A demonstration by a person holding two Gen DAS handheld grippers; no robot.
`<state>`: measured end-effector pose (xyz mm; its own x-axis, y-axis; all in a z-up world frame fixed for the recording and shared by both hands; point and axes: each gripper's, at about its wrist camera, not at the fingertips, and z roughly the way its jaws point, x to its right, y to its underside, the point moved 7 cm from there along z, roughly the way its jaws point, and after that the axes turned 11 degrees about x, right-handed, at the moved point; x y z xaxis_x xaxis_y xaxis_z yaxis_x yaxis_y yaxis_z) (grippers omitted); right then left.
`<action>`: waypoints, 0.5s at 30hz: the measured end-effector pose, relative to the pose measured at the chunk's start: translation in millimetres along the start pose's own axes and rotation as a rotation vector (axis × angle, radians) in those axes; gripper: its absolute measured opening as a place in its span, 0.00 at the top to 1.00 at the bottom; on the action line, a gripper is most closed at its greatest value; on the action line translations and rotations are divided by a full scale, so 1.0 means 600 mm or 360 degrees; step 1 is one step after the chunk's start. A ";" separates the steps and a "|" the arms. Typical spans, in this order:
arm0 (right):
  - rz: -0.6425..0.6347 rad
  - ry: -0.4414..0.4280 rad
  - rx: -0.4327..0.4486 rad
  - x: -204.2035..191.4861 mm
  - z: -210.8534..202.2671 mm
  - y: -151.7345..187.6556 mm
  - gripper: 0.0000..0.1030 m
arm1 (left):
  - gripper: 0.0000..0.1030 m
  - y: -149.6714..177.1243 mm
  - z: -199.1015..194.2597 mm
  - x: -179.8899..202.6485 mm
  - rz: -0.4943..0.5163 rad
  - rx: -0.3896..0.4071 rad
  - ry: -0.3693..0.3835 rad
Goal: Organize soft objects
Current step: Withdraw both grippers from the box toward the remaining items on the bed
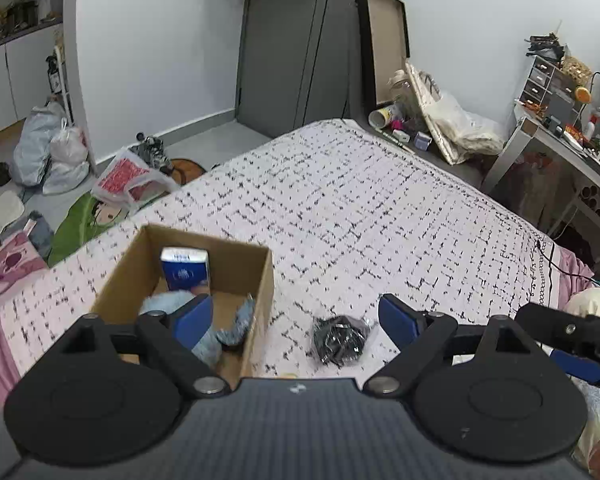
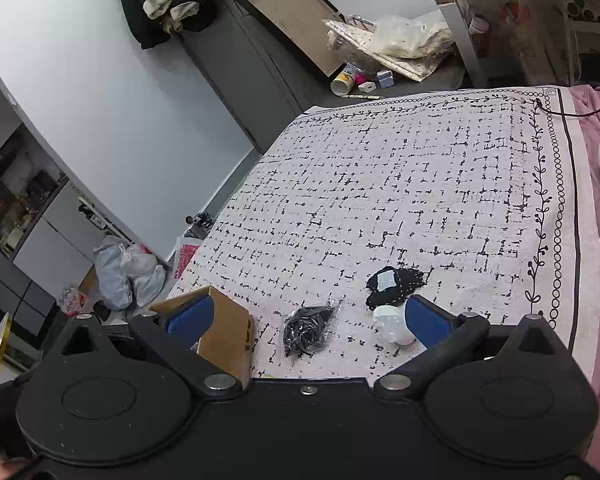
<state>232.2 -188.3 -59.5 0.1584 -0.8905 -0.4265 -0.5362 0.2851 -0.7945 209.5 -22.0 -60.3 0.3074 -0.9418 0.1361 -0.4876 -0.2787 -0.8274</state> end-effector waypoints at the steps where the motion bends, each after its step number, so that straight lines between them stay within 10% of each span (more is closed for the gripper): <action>1: 0.0002 -0.0006 -0.0004 0.004 0.000 0.000 0.00 | 0.14 0.005 0.000 0.004 -0.0005 -0.0012 -0.0003; 15: 0.0065 0.0067 -0.0068 0.070 0.024 0.020 0.00 | 0.14 0.072 0.027 0.051 -0.0022 -0.0127 -0.0031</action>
<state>244.6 -217.0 -93.2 0.1011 -0.8930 -0.4386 -0.5764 0.3067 -0.7574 210.9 -59.5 -100.5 0.3303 -0.9341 0.1359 -0.5465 -0.3066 -0.7793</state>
